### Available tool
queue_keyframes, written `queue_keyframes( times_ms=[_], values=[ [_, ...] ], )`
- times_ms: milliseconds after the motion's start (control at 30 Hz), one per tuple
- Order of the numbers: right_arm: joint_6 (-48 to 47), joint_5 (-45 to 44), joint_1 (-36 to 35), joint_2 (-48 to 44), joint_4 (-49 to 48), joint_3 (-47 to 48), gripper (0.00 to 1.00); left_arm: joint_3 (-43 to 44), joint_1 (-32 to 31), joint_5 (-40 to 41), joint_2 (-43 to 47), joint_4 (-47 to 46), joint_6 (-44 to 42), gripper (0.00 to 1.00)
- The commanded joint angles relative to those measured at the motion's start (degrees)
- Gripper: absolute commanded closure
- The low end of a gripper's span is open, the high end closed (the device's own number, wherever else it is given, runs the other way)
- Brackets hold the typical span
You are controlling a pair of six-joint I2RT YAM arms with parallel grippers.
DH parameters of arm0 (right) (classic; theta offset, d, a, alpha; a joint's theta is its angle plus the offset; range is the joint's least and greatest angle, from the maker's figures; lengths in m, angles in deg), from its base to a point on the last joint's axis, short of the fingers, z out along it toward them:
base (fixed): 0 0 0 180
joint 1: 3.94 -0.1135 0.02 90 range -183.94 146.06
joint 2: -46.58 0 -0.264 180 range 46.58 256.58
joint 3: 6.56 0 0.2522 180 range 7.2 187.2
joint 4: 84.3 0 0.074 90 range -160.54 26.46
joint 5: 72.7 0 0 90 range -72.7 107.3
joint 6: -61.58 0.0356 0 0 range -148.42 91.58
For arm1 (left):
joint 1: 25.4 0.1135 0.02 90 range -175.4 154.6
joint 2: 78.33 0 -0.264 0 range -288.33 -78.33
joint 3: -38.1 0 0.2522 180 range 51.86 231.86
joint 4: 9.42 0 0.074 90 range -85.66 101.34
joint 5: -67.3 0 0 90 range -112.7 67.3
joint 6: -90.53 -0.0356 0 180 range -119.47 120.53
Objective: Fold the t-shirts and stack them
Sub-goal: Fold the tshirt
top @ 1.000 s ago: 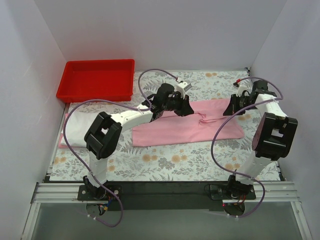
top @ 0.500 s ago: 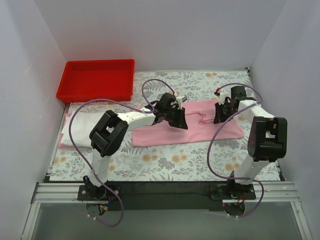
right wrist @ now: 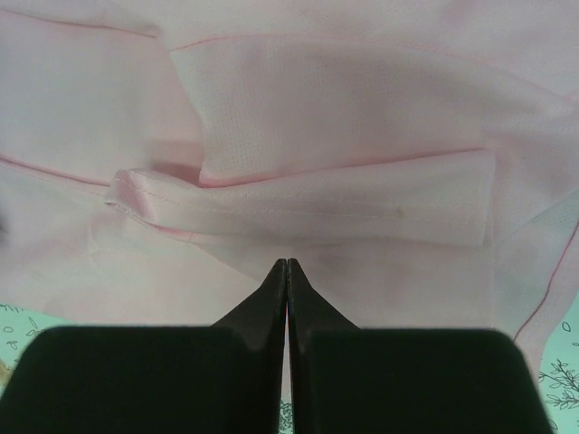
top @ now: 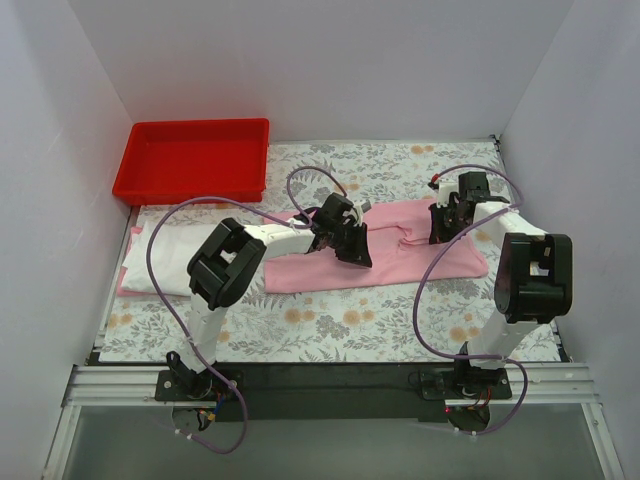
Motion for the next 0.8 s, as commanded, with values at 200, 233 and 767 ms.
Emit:
queue_keyframes(
  times_ms=[200, 233, 767],
  values=[
    [1.3, -0.7, -0.3, 2.7, -1.9, -0.1, 0.99, -1.2, -0.1, -0.3, 0.2, 0.2, 1.4, 0.94],
    [1.3, -0.9, -0.3, 2.8, -1.8, 0.0, 0.99, -1.2, -0.1, -0.3, 0.0, 0.2, 1.5, 0.94],
    [5.7, 1.4, -0.3, 3.2, -4.9, 4.0, 0.99, -1.1, 0.0, -0.7, -1.7, 0.4, 2.5, 0.94]
  ],
)
